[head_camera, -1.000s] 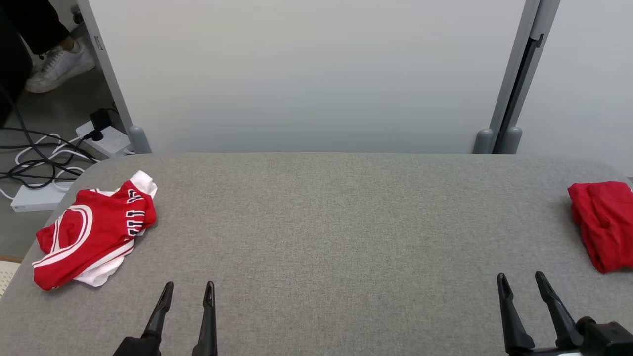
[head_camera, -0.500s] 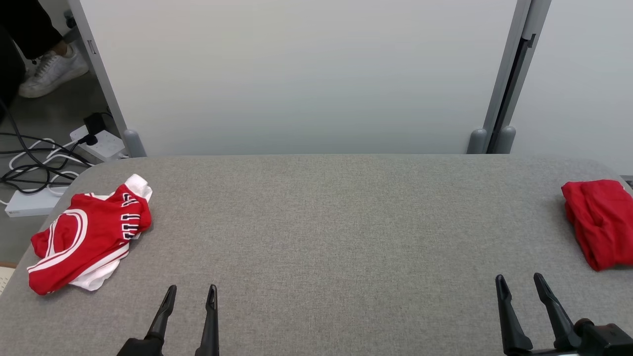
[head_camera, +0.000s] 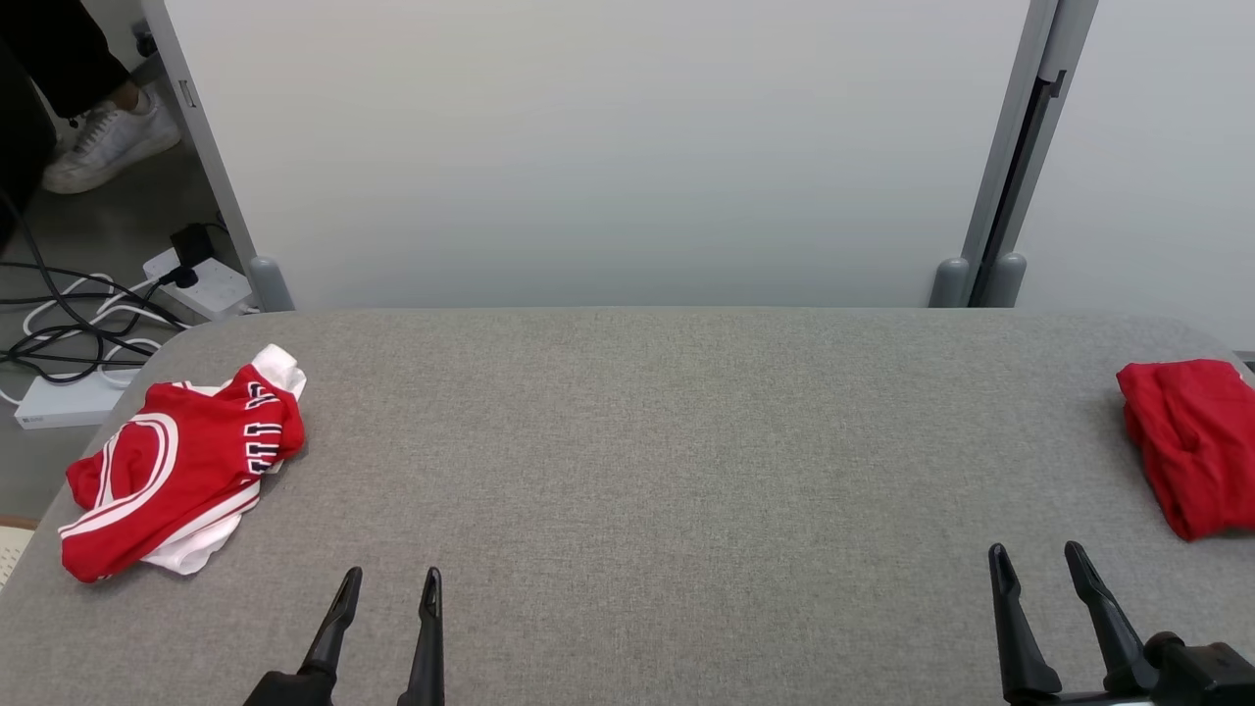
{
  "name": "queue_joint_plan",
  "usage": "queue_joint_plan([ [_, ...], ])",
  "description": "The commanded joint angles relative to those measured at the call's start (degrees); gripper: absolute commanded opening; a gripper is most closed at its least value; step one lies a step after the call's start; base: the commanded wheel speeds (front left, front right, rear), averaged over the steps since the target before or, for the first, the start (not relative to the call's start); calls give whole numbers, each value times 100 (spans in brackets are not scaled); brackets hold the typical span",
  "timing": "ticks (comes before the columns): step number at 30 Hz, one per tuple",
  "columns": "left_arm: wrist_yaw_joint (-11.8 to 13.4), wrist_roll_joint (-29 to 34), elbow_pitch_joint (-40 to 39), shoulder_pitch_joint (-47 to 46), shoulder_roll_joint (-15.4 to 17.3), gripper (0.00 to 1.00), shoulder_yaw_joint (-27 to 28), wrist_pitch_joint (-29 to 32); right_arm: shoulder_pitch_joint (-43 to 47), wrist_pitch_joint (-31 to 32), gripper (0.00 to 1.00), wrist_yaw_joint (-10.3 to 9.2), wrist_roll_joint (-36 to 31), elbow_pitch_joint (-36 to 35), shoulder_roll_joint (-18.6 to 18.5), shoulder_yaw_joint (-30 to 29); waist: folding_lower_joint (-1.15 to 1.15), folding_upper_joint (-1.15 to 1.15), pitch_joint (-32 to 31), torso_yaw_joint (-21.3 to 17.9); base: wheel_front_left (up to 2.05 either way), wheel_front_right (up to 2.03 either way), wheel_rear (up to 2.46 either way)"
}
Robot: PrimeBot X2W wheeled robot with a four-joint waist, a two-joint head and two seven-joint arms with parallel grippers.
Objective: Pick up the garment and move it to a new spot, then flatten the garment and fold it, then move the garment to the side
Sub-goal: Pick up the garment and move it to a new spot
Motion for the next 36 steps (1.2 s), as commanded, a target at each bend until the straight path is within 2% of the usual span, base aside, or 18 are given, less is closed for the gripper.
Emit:
queue_joint_plan([
  [1, -14, -31, -132, -250, 0, 100, 149, -59, -94, -35, 100, 0, -33, -192, -68, 140, 0, 0, 10, 8, 0, 0, 0],
  [6, -6, -14, -155, -276, 0, 100, 130, -59, -98, -35, 100, 0, -28, -207, -66, 134, 0, 0, 57, 39, 0, 0, 0],
  [12, 69, 22, -227, -348, 0, 100, 133, -59, -117, -35, 100, 0, -8, -182, -63, 183, 0, 0, 157, 262, 0, 0, 0],
  [22, 166, 84, -402, -391, -1, 100, 203, -59, -296, -35, 100, 0, 46, -178, -62, 518, 0, 0, 295, 996, 0, 0, 0],
  [36, 298, 22, -521, -445, -1, 100, 311, -59, -445, -35, 100, 0, 168, -220, -101, 771, 0, 0, 425, 1786, 0, 0, 0],
])
